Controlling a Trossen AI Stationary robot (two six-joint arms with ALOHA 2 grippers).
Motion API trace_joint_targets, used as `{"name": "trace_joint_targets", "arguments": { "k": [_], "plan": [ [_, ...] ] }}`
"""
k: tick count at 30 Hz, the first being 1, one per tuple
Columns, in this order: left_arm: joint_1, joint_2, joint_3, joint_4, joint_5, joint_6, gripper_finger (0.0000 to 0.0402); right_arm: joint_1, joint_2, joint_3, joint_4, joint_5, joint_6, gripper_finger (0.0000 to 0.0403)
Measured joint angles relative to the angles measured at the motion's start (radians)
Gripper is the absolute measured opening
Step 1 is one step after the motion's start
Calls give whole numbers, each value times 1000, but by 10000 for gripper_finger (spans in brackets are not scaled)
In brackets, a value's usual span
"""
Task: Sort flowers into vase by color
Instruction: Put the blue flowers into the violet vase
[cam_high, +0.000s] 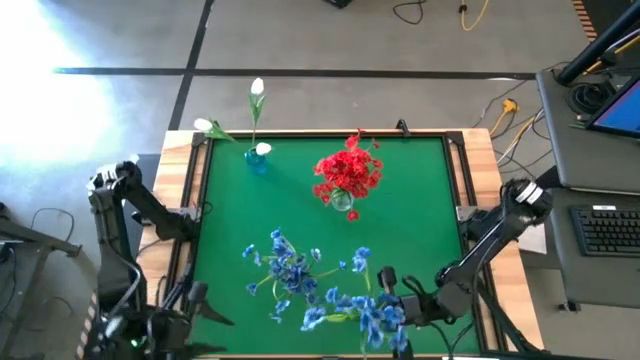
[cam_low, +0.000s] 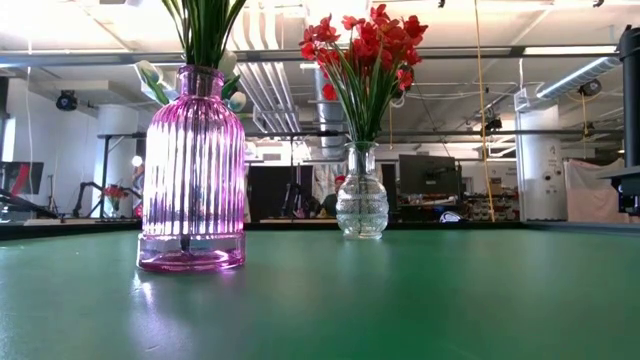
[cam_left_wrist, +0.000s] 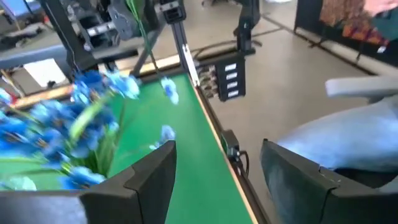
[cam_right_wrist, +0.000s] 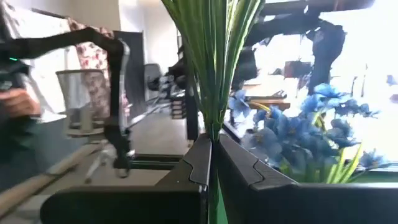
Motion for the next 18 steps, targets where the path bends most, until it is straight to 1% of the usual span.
{"name": "trace_joint_targets", "arguments": {
  "k": [3,6,11,13,15,18],
  "plan": [
    [1,52,0,-1,0,-39,217,0,68,-28,163,18,-102,12],
    [14,107,0,0,-2,-44,217,0,145,-35,364,26,-227,12],
    [48,178,0,5,-91,-88,216,-13,301,-23,676,88,-391,12],
    [64,204,0,4,-90,-115,213,-33,344,-2,697,85,-401,12],
    [79,228,0,3,-88,-149,208,-56,376,24,703,85,-374,12],
    [96,256,0,8,-84,-179,200,-86,421,60,699,47,-361,12]
  ]
}}
